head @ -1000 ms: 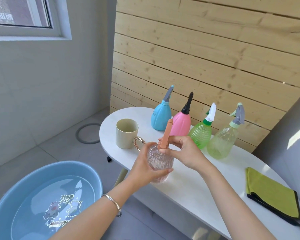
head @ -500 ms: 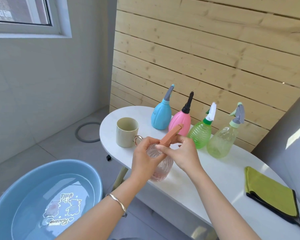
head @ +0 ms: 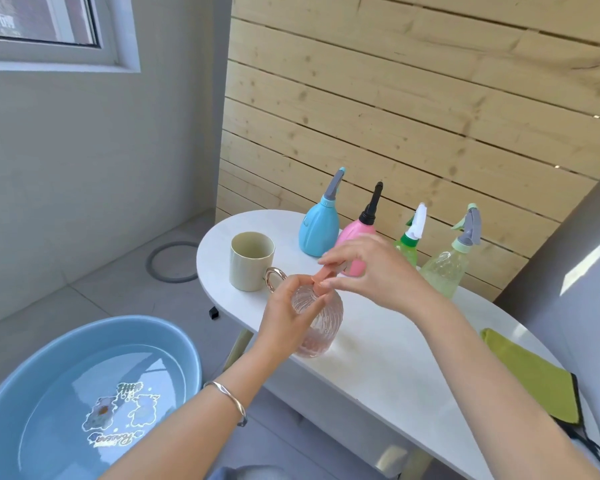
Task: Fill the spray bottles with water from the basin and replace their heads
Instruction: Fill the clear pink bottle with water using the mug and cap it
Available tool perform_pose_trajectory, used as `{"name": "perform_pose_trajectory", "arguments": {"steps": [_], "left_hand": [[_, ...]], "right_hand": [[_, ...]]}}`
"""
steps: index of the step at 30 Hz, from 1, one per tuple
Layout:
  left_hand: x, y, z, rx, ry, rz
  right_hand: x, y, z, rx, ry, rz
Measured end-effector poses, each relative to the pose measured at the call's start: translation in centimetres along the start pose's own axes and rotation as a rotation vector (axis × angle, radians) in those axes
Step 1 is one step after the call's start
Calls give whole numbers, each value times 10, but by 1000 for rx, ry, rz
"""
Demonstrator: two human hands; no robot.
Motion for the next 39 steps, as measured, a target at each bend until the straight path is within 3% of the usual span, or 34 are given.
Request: {"name": "perform_pose_trajectory", "arguments": {"steps": [3, 9, 14, 18, 21, 23, 26, 33, 39], "left_hand": [[-1, -3, 0, 76, 40, -49], [4, -3, -2, -11, -54, 94], [4, -1, -3, -13, -46, 80], [3, 0, -3, 9, -8, 20], [3, -1, -1, 43, 39, -23], [4, 1, -1, 70, 60, -27], [4, 2, -1, 104, 79, -32], [4, 3, -2, 98, 112, -51], [-1, -3, -1, -164, -118, 90]], "right_hand": [[13, 5, 3, 28, 41, -53], [24, 18, -3, -216, -42, -131], [24, 22, -7, -237, -22, -163], [24, -2, 0, 314, 177, -315], [11, -26, -5, 284, 450, -282], [2, -31, -17, 374, 511, -225], [-4, -35, -34, 603, 363, -261], [-2, -43, -48, 652, 26, -305], [-14, -40, -59, 833, -197, -447]]}}
Point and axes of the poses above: each hand's wrist, its own x-axis towards the middle knuckle, its own z-axis out of the back of the hand, y = z × x, the point moved 5 cm from there along x, towards the middle knuckle, and after that the axes turned 2 degrees about x, right-handed, at the moved point
